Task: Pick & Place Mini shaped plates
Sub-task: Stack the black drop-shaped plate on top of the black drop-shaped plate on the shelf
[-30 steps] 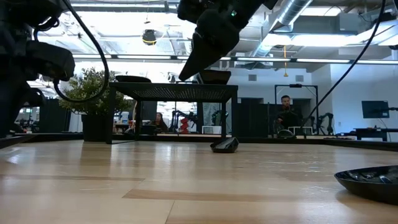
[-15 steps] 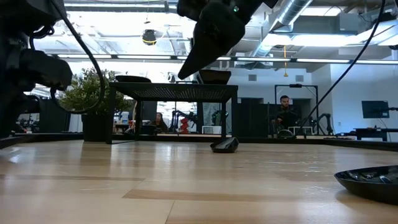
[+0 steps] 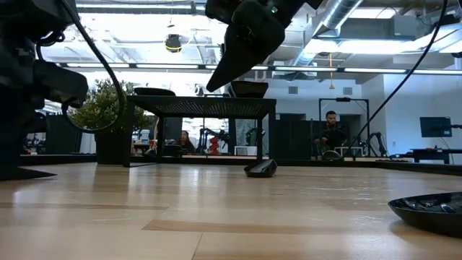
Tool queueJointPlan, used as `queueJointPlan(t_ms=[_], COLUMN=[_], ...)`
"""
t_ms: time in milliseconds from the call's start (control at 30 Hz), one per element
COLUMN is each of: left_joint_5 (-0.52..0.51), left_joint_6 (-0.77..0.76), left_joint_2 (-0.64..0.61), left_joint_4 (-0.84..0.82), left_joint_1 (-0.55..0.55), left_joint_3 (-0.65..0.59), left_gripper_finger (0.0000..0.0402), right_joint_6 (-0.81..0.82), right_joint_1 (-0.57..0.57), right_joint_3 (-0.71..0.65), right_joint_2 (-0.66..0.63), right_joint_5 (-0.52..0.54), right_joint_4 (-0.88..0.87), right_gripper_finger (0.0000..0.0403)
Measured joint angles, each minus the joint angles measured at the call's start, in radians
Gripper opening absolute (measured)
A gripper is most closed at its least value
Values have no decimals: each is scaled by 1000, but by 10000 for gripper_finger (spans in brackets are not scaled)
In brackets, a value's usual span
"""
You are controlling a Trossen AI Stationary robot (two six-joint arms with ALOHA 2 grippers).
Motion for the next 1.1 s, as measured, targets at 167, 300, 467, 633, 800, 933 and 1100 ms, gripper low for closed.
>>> queueJointPlan(t_ms=[167, 300, 467, 633, 800, 933, 1100], left_joint_5=[-104, -305, -593, -763, -797, -717, -612], left_joint_6=[-111, -161, -137, 120, 393, 435, 448], left_joint_2=[-5, -7, -7, -7, -8, -5, 37], left_joint_4=[60, 107, 108, 143, 289, 363, 378], left_joint_1=[0, 0, 36, 156, 339, 507, 664], left_joint_3=[0, 41, 156, 313, 411, 418, 418], left_gripper_finger=[8, 8, 8, 7, 7, 7, 9], right_joint_6=[0, 3, 115, 227, 338, 340, 341], right_joint_1=[0, 0, 5, 25, 54, 85, 117], right_joint_3=[0, 0, 1, 1, 1, 1, 1], right_joint_2=[0, 0, -6, -22, -22, -23, -30], right_joint_5=[0, 0, -2, -2, -1, 5, 9], right_joint_4=[4, 16, -79, -269, -335, -342, -352], right_gripper_finger=[87, 87, 87, 87, 87, 87, 87])
